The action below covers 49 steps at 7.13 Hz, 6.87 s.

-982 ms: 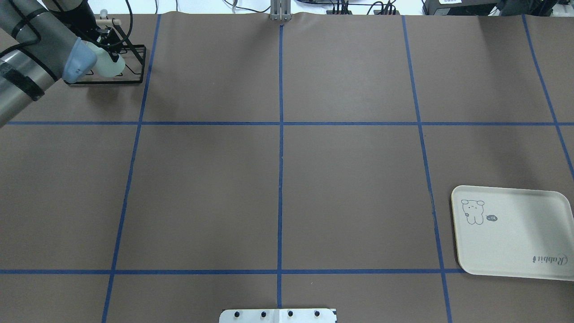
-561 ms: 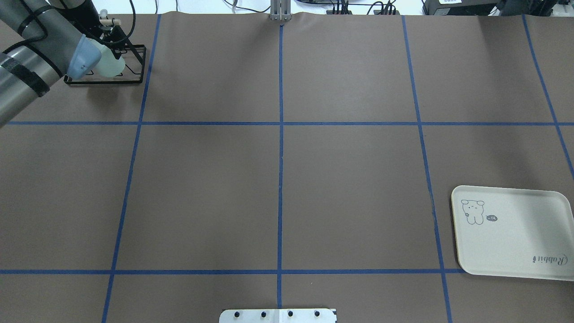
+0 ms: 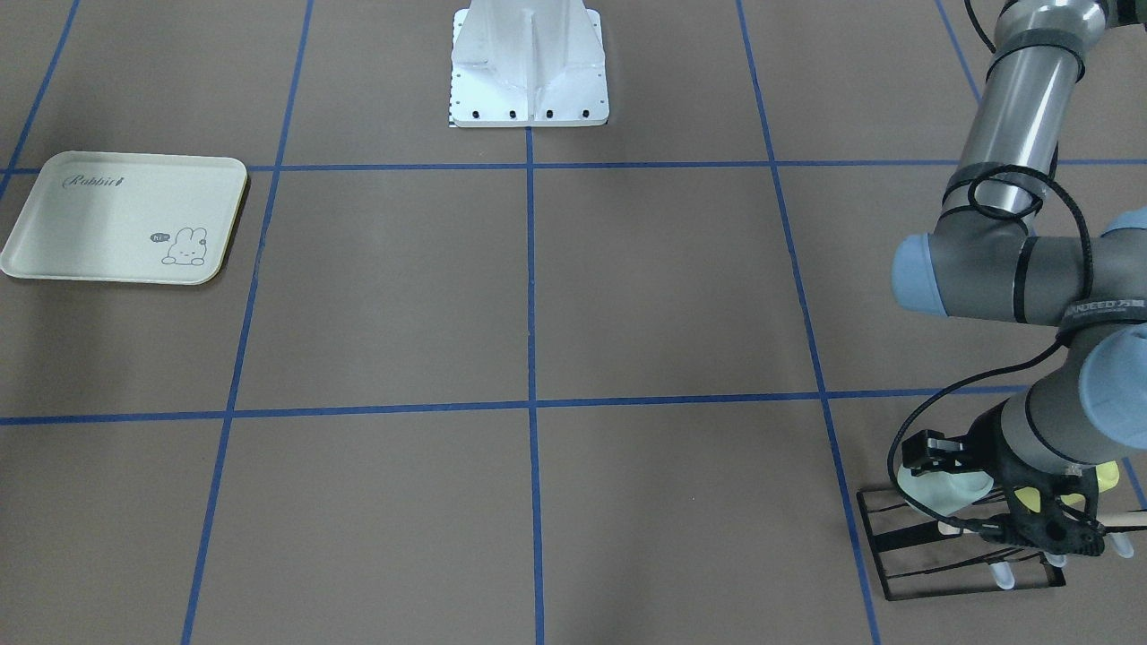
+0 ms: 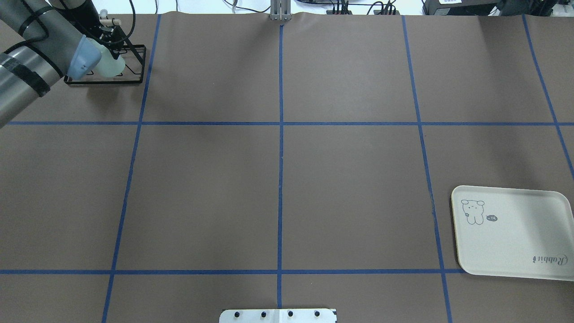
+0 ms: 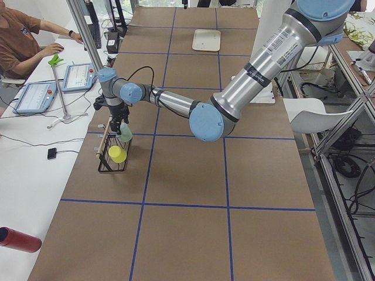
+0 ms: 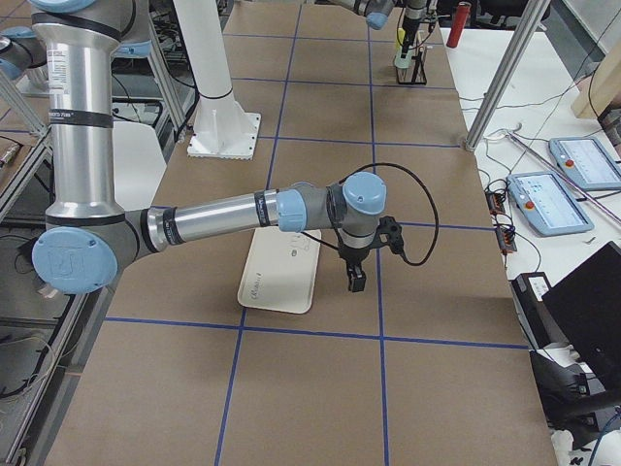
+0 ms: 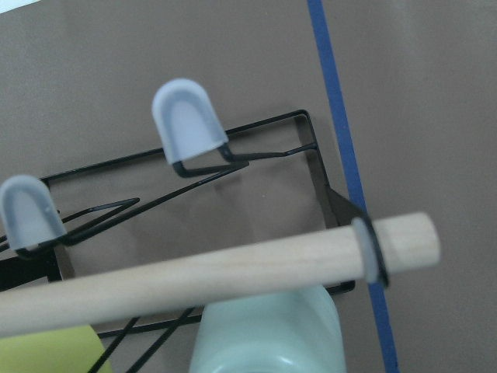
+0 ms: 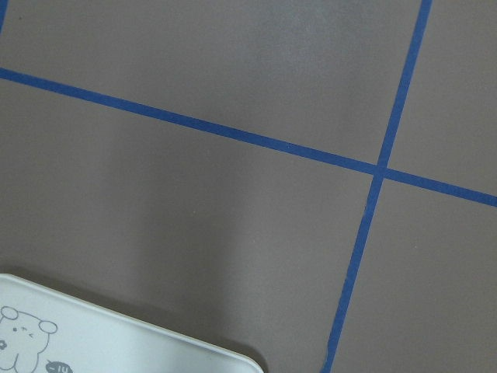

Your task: Left arm grabs green cup and hands to right arm on tray

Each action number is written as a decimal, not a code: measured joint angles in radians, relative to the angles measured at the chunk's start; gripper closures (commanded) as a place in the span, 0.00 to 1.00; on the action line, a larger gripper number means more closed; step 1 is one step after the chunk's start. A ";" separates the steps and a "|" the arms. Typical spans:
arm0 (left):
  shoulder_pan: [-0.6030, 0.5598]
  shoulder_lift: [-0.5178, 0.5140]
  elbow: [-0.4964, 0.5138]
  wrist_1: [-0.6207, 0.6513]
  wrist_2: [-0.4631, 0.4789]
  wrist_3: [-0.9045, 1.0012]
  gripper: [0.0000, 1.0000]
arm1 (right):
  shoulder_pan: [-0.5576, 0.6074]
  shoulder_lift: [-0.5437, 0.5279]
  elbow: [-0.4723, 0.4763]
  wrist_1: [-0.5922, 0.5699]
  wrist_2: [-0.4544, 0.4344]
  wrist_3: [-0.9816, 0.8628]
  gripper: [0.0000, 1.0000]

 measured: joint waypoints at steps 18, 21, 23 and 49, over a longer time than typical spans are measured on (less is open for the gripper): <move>-0.034 0.077 -0.771 0.040 -0.515 -0.956 1.00 | -0.168 0.192 -0.004 0.394 0.158 0.790 0.01; 0.021 0.084 -0.765 -0.343 -0.419 -1.347 1.00 | -0.267 0.188 -0.008 0.718 0.160 1.164 0.01; 0.095 0.086 -0.762 -0.501 -0.311 -1.534 1.00 | -0.309 0.187 -0.009 0.897 0.161 1.338 0.01; 0.510 0.063 -0.566 -1.561 0.130 -2.363 1.00 | -0.823 0.336 -0.012 1.978 -0.393 2.286 0.98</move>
